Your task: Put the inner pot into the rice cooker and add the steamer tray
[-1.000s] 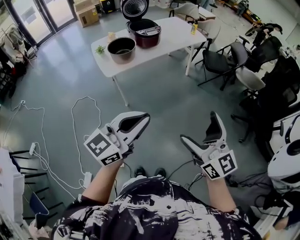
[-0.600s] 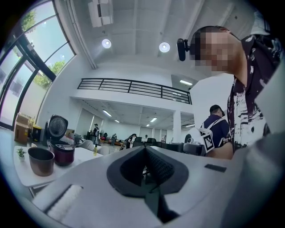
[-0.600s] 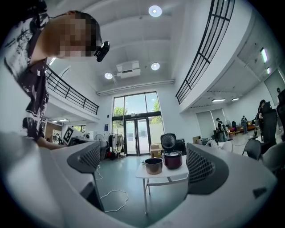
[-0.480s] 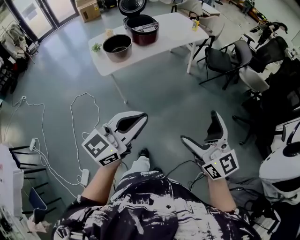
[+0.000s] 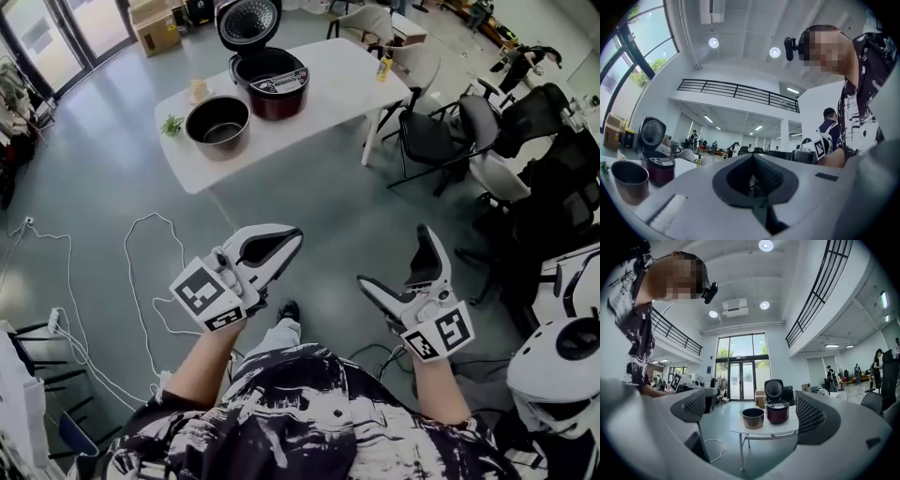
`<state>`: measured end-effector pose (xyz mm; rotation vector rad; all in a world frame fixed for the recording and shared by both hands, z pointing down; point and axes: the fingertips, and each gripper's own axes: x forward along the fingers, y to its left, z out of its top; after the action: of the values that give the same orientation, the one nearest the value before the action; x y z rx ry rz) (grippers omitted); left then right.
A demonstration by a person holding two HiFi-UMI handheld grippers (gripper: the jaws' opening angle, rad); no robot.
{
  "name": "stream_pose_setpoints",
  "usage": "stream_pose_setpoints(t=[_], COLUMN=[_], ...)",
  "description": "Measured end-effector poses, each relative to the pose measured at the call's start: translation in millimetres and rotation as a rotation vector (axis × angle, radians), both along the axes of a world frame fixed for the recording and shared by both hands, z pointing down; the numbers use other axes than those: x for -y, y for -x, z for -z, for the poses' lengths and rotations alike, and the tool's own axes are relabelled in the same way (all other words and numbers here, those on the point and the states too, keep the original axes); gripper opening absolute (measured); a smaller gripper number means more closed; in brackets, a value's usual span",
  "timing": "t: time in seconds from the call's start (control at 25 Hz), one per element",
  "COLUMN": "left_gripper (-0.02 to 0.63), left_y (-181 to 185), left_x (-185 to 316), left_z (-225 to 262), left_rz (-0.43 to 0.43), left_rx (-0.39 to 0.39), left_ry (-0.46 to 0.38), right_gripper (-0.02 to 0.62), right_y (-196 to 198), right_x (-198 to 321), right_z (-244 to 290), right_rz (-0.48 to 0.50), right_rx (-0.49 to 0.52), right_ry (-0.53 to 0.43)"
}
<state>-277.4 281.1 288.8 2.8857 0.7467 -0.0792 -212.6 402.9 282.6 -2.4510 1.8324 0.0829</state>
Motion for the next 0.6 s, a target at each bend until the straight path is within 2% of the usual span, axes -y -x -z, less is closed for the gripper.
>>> stream_pose_setpoints(t=[0.28,0.6], left_gripper=[0.005,0.005], left_y=[-59,-111], left_x=[69,99], left_z=[4,3], left_rz=[-0.035,-0.038], left_rx=[0.002,0.014], left_ry=[-0.012,0.003], right_gripper=[0.552,0.552], right_y=[-46,-94], right_x=[74,106], right_z=[9,9], right_rz=[-0.012,0.003], right_rx=[0.001,0.007], right_ry=[0.015,0.035])
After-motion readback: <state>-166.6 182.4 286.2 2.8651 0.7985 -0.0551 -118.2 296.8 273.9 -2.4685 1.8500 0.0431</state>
